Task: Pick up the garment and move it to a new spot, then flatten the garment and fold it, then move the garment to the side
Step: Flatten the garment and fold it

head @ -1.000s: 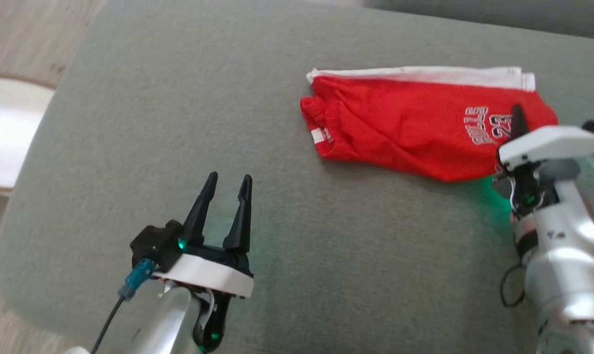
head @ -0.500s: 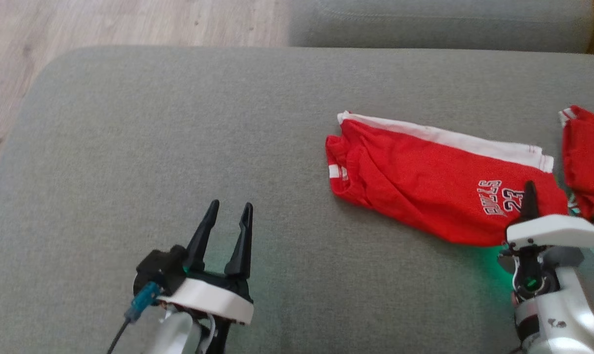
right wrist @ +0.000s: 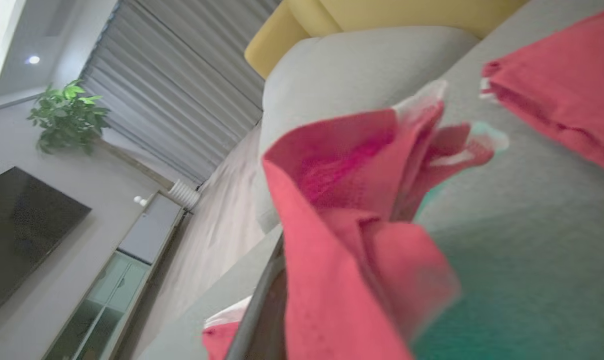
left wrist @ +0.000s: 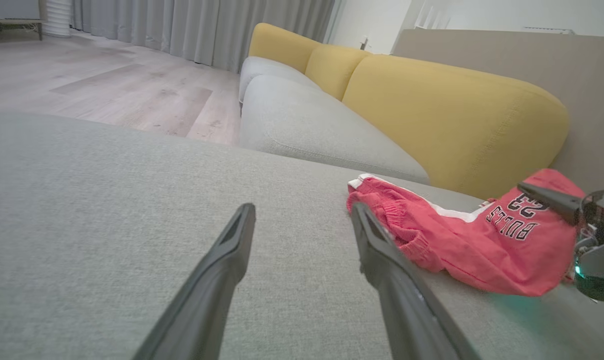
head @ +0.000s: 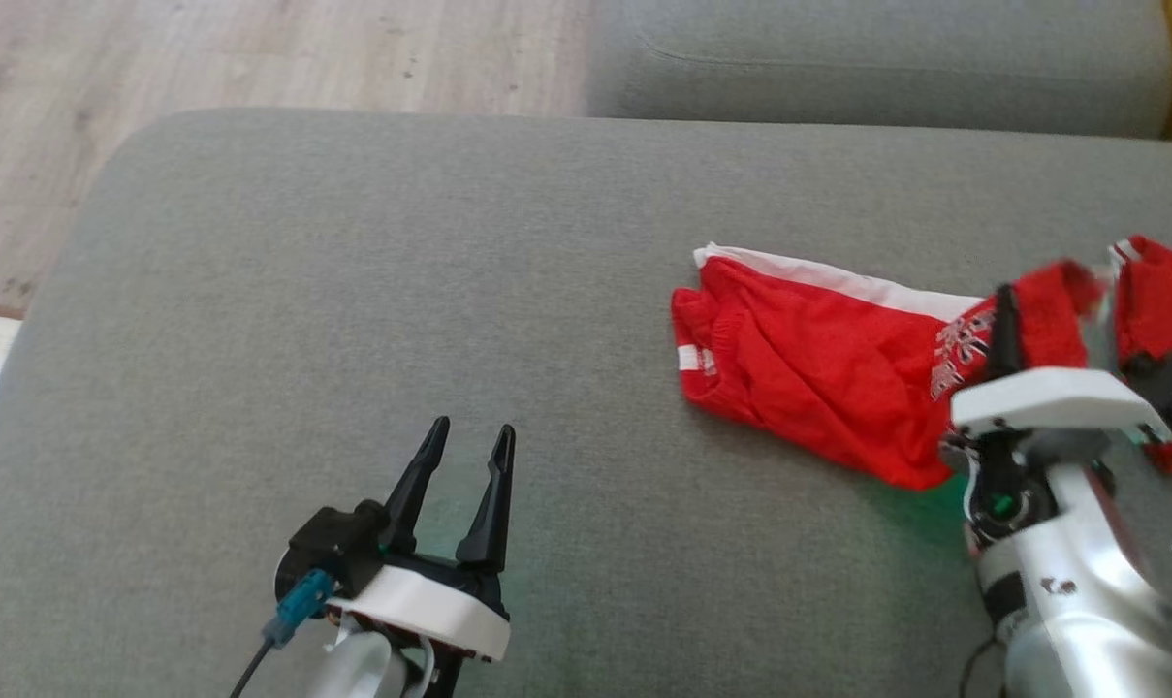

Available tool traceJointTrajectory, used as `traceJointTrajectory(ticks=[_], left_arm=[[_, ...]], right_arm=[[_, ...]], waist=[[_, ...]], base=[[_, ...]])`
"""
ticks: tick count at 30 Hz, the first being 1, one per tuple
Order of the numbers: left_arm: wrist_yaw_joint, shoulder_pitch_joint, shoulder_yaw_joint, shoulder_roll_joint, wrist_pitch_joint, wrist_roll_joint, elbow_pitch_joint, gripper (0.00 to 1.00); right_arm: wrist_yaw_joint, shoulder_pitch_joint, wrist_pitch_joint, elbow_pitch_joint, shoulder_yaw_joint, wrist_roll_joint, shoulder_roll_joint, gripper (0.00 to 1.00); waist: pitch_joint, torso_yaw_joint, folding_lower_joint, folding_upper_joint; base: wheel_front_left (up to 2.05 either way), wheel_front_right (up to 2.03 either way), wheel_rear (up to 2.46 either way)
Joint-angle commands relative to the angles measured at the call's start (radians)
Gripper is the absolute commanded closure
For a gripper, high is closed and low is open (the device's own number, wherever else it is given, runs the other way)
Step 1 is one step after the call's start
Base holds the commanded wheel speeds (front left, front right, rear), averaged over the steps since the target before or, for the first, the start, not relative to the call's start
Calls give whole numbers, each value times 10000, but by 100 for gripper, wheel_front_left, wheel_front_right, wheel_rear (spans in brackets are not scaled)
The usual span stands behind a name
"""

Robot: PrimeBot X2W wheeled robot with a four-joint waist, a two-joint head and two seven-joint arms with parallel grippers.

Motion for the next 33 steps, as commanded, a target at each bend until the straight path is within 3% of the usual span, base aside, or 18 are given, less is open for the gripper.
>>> traceJointTrajectory(ticks=[1,19,31,32,33], left_arm=[[-58,-243,263,133,-53,-12,-242,0],[-59,-1,143,165,-53,-103,-145,0],[-59,-165,99,108,-53,-183,-185,0],[-59,-186,99,102,-53,-188,-180,0],[-59,-204,101,97,-53,-187,-170,0]], right_arm=[[-7,-470,-176,-253,551,159,70,100],[-7,-866,-579,-13,3764,1501,71,100],[-7,-1467,-637,1181,5456,883,72,100],[-7,-1509,-640,1239,5674,776,72,54],[-7,-1542,-623,1330,5881,682,72,0]], waist=[[-69,193,0,0],[-321,1271,0,0],[88,1475,0,0],[116,1481,0,0],[135,1484,0,0]], base=[[0,0,0],[0,0,0],[0,0,0],[0,0,0],[0,0,0]])
